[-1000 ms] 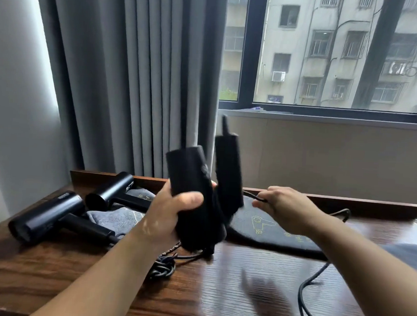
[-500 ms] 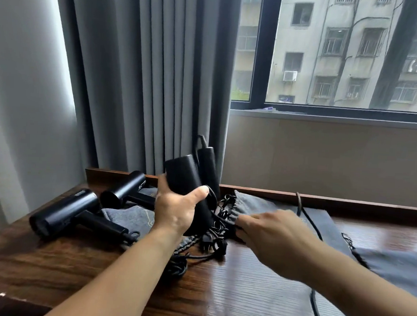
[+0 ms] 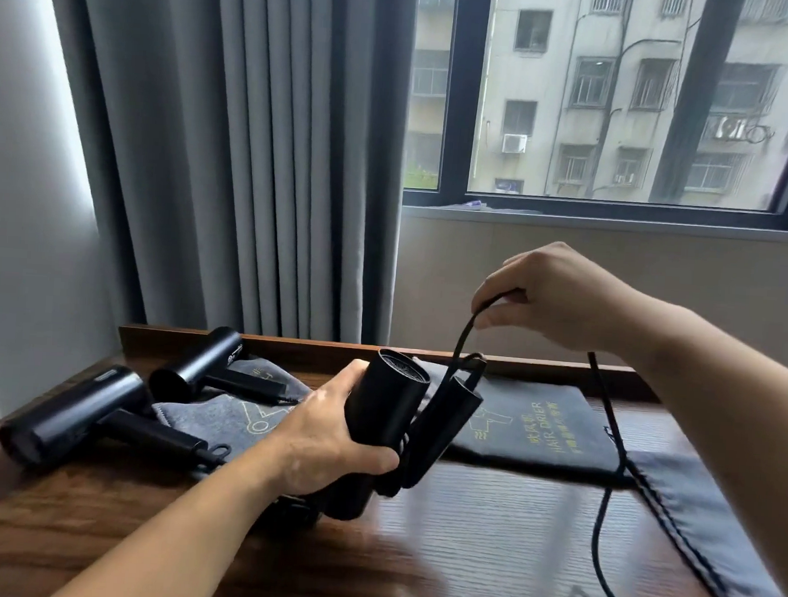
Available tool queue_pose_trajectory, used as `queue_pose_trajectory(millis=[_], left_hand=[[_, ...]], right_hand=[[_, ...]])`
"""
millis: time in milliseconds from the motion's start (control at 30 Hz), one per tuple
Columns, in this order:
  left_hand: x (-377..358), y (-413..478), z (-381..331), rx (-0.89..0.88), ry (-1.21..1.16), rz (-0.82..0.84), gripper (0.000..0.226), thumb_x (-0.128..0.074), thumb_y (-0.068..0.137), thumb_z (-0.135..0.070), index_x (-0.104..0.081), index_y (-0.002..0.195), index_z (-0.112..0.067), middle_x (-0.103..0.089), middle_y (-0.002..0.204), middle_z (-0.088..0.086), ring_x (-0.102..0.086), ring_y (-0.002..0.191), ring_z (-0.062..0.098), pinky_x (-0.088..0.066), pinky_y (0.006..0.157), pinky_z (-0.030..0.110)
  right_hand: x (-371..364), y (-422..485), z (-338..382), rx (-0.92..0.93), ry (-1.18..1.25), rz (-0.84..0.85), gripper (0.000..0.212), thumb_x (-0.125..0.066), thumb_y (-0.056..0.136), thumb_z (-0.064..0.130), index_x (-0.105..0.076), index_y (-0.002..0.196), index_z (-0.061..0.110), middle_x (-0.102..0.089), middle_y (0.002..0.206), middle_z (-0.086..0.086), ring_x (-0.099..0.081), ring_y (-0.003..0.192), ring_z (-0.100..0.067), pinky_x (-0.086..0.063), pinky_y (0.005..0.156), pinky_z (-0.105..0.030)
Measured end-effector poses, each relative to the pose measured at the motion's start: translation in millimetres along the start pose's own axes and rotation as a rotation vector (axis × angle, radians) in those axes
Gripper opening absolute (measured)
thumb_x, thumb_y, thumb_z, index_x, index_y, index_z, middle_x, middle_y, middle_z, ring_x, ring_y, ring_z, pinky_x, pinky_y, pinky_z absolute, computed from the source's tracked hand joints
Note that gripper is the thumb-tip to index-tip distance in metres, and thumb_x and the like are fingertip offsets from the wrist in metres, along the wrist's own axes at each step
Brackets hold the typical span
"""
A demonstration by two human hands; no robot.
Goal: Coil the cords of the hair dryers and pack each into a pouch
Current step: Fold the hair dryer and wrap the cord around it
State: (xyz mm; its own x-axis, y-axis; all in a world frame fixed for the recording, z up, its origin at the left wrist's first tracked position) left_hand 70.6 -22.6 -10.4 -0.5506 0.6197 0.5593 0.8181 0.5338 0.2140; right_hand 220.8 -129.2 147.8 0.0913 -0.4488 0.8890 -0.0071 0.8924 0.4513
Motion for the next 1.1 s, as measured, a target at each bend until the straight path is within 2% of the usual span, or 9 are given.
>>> queue_pose_trajectory(millis=[100, 267, 367, 433, 567, 767, 833, 967, 1100], left_hand=[[-9, -6, -17, -0.076, -0.11, 0.137, 0.072, -0.086, 0.064, -0.015, -0.053, 0.126, -0.032, -0.072, 0.104, 0.005, -0.07, 0.099, 0.029, -0.058, 0.087, 0.055], [-15, -10, -39, -0.162, -0.517, 0.22, 0.068, -0.079, 0.059, -0.007, -0.057, 0.123, -0.015, -0.068, 0.105, 0.013, -0.066, 0.097, 0.03, -0.055, 0.081, 0.04], [-11, -6, -51, -0.249, -0.751, 0.205, 0.052, -0.072, 0.066, -0.008, -0.054, 0.113, 0.005, -0.062, 0.096, 0.02, -0.063, 0.088, 0.033, -0.054, 0.076, 0.042], [-4, -2, -52, -0.25, -0.917, 0.103, 0.051, -0.071, 0.067, -0.009, -0.055, 0.113, 0.007, -0.063, 0.097, 0.021, -0.064, 0.086, 0.034, -0.056, 0.075, 0.042], [16, 7, -38, -0.168, -1.101, -0.213, 0.066, -0.076, 0.066, -0.016, -0.054, 0.127, -0.001, -0.064, 0.106, 0.022, -0.068, 0.096, 0.039, -0.058, 0.081, 0.052], [47, 1, -17, -0.12, -0.94, -0.539, 0.046, -0.077, 0.071, -0.007, -0.061, 0.114, -0.013, -0.064, 0.098, 0.013, -0.068, 0.092, 0.037, -0.057, 0.082, 0.066], [48, -2, -9, -0.088, -0.866, -0.599, 0.044, -0.082, 0.067, -0.01, -0.063, 0.106, -0.018, -0.067, 0.093, 0.008, -0.071, 0.09, 0.034, -0.06, 0.081, 0.061], [49, -10, -5, -0.043, -0.547, -0.706, 0.055, -0.088, 0.059, -0.024, -0.059, 0.106, -0.024, -0.071, 0.096, 0.001, -0.072, 0.092, 0.026, -0.063, 0.079, 0.045], [48, -15, -24, -0.096, -0.177, -0.659, 0.064, -0.091, 0.065, -0.028, -0.05, 0.114, -0.03, -0.066, 0.096, -0.008, -0.068, 0.09, 0.013, -0.062, 0.076, 0.04]], right_hand=[[-14, 2, -17, -0.056, 0.067, -0.005, 0.007, -0.08, 0.083, 0.038, -0.079, 0.088, 0.033, -0.074, 0.081, 0.018, -0.066, 0.082, -0.003, -0.048, 0.078, -0.02], [-42, -5, -45, -0.204, 0.097, -0.008, 0.006, -0.076, 0.087, 0.04, -0.079, 0.086, 0.034, -0.075, 0.079, 0.018, -0.066, 0.081, -0.003, -0.05, 0.077, -0.019], [-59, -14, -49, -0.279, 0.152, -0.013, 0.029, -0.071, 0.091, 0.033, -0.071, 0.063, 0.04, -0.061, 0.053, 0.023, -0.056, 0.061, 0.007, -0.04, 0.062, -0.007], [-75, -20, -42, -0.295, 0.178, 0.01, 0.04, -0.067, 0.094, 0.037, -0.065, 0.054, 0.042, -0.051, 0.046, 0.015, -0.048, 0.052, -0.005, -0.039, 0.057, -0.015], [-103, -34, -18, -0.237, 0.105, 0.035, 0.045, -0.053, 0.098, 0.051, -0.063, 0.076, 0.013, -0.04, 0.059, -0.006, -0.031, 0.068, -0.024, -0.04, 0.066, -0.036], [-124, -63, 25, -0.193, 0.113, 0.166, 0.035, -0.046, 0.103, 0.048, -0.065, 0.107, 0.019, -0.072, 0.094, -0.002, -0.058, 0.087, -0.025, -0.049, 0.078, -0.037], [-127, -66, 34, -0.23, 0.165, 0.268, 0.031, -0.046, 0.105, 0.041, -0.065, 0.108, 0.018, -0.071, 0.095, -0.001, -0.06, 0.089, -0.023, -0.049, 0.082, -0.037], [-122, -72, 49, -0.291, 0.157, 0.385, 0.03, -0.044, 0.106, 0.036, -0.064, 0.101, 0.014, -0.054, 0.069, 0.003, -0.047, 0.062, -0.012, -0.037, 0.057, -0.024], [-100, -75, 55, -0.315, 0.054, 0.447, 0.03, -0.046, 0.104, 0.04, -0.067, 0.107, 0.019, -0.068, 0.092, 0.0, -0.062, 0.086, -0.02, -0.052, 0.079, -0.036]])
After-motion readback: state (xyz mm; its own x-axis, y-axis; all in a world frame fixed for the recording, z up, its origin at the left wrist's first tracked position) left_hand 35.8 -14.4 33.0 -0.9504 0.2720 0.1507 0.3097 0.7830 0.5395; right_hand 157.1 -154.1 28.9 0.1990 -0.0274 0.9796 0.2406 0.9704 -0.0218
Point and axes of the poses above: each hand's wrist, its own y-axis towards the middle knuckle, its own x-axis out of the back of the hand, z = x × y, the point moved 10 cm from there along y, towards the middle knuckle
